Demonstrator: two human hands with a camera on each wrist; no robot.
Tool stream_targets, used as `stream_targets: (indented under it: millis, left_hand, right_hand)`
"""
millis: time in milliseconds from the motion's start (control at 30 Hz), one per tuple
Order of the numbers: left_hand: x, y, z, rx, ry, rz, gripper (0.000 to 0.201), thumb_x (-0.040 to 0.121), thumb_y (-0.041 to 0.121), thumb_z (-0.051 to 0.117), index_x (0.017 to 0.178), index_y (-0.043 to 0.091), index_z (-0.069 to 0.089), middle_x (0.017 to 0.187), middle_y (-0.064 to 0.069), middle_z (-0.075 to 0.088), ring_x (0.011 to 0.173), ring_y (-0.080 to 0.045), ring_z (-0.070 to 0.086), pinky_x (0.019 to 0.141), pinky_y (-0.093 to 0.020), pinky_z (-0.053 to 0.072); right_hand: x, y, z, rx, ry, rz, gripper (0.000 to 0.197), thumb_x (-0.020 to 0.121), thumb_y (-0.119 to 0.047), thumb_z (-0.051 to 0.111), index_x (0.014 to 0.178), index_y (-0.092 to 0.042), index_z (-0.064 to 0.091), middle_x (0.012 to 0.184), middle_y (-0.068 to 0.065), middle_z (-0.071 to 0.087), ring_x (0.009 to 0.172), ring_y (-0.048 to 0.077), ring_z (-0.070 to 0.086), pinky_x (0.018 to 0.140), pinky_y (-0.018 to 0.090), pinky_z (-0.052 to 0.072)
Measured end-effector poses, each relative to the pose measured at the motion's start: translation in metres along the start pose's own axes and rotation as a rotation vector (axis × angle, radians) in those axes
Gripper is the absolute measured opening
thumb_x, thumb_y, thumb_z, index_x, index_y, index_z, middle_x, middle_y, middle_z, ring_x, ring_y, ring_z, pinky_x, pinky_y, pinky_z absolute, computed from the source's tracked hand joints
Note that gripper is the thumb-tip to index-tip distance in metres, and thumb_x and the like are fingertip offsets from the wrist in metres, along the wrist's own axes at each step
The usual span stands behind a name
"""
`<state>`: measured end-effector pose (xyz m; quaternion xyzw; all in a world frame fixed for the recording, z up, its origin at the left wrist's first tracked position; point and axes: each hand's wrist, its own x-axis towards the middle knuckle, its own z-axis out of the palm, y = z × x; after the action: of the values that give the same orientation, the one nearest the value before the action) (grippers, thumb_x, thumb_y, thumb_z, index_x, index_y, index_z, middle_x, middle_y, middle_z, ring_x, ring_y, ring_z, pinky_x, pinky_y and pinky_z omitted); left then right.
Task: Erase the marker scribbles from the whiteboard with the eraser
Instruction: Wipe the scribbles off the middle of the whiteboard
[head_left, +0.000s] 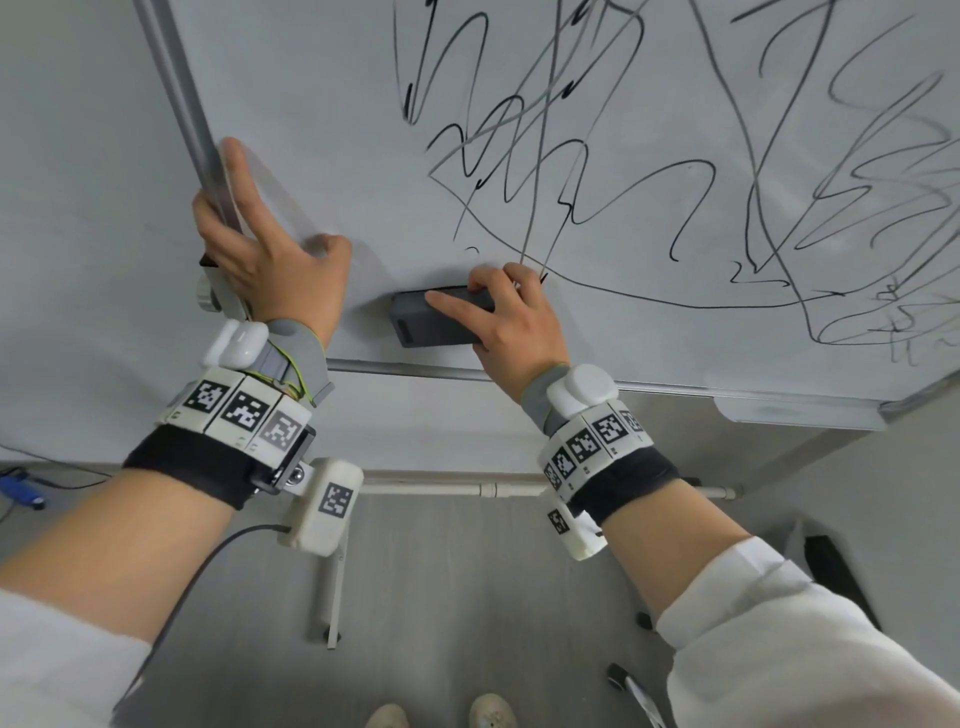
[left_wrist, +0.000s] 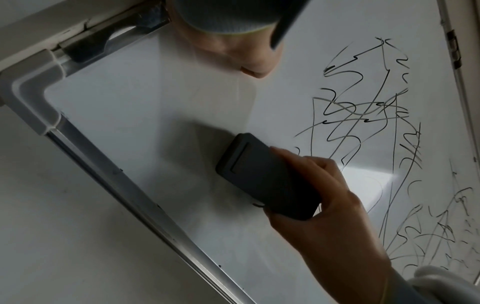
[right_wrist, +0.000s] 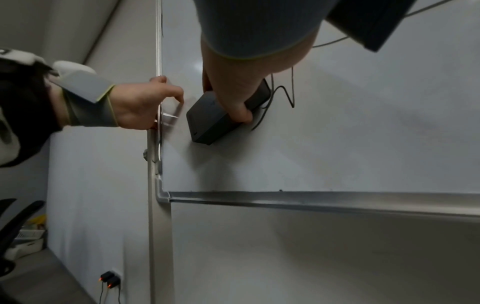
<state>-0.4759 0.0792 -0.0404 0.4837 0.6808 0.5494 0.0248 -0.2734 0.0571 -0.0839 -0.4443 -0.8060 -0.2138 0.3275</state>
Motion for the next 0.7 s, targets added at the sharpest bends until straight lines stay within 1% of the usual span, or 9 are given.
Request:
stream_targets:
  millis: [100,167,267,367,533,700]
  left_hand:
    - [-0.003,-0.001,0.000,0.000,-0.006,0.014,0.088,0.065,0.023,0.049,0.148,0.023,0.016,0.144,-0.017,0.020,0.122,-0.037,0.036,0.107,-0.037,0.027]
    - [-0.004,-0.003,0.001,0.002,-0.012,0.030,0.089,0.065,0.022,0.051,0.147,0.023,0.018,0.146,-0.018,0.017,0.128,-0.035,0.033,0.108,-0.036,0.025]
    - [-0.004,-0.006,0.001,-0.001,-0.015,0.038,0.090,0.064,0.022,0.051,0.147,0.023,0.018,0.148,-0.019,0.012,0.134,-0.033,0.027,0.110,-0.036,0.022]
    - [-0.004,-0.008,0.000,0.003,-0.020,0.046,0.090,0.064,0.022,0.051,0.147,0.022,0.017,0.149,-0.021,0.011,0.135,-0.033,0.026,0.111,-0.037,0.021]
    - [-0.011,-0.005,0.004,0.022,-0.040,0.088,0.088,0.066,0.015,0.052,0.147,0.021,0.019,0.149,-0.025,0.007,0.137,-0.033,0.023,0.111,-0.035,0.020]
    - [-0.008,-0.007,0.002,0.020,-0.067,0.077,0.088,0.067,0.014,0.053,0.147,0.021,0.019,0.149,-0.029,0.001,0.138,-0.037,0.015,0.112,-0.040,0.017]
  right_hand:
    - [-0.015,0.005,0.004,0.000,-0.040,0.005,0.068,0.063,0.014,0.064,0.117,-0.027,0.065,0.110,0.002,0.042,0.101,0.030,0.036,0.063,0.038,0.051]
    - [-0.016,0.006,0.004,-0.006,-0.050,-0.005,0.068,0.063,0.014,0.065,0.116,-0.027,0.066,0.109,0.001,0.040,0.101,0.030,0.036,0.064,0.038,0.051]
    - [-0.004,0.000,0.005,-0.006,-0.031,-0.035,0.067,0.063,0.014,0.065,0.115,-0.027,0.066,0.107,0.002,0.042,0.100,0.028,0.036,0.066,0.036,0.048]
    - [0.004,-0.005,0.004,0.001,-0.021,-0.046,0.066,0.063,0.014,0.062,0.115,-0.027,0.067,0.108,0.001,0.040,0.100,0.028,0.036,0.070,0.035,0.046]
    - [-0.009,0.010,-0.003,-0.029,-0.031,-0.022,0.070,0.061,0.015,0.062,0.116,-0.028,0.066,0.109,0.000,0.039,0.100,0.029,0.036,0.070,0.037,0.048]
    - [-0.007,0.007,-0.005,-0.053,-0.025,-0.025,0.070,0.060,0.015,0.064,0.115,-0.027,0.067,0.108,0.002,0.042,0.099,0.030,0.037,0.073,0.039,0.046]
